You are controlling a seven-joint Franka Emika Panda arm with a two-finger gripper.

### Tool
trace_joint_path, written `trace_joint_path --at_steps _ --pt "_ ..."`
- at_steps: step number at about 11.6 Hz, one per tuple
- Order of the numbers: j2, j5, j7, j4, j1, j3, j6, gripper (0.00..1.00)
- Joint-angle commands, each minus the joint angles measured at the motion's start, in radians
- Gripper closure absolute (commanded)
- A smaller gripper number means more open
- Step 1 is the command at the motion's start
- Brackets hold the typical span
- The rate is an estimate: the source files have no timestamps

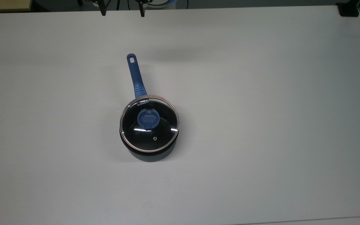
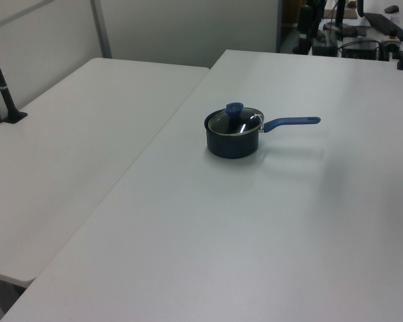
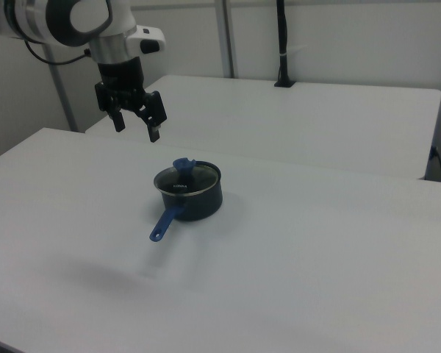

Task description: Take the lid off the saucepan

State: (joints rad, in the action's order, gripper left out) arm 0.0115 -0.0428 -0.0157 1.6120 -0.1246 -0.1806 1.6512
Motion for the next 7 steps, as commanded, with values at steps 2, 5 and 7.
trace_joint_path --at_steps 2,5,7 --pt "0.018 0.015 -0.010 0.029 -0.009 0.000 0.015 0.00" --pt "0.021 0.015 -0.010 0.031 -0.007 0.001 0.013 0.00" --pt "0.019 0.015 -0.010 0.031 -0.007 0.001 0.012 0.00"
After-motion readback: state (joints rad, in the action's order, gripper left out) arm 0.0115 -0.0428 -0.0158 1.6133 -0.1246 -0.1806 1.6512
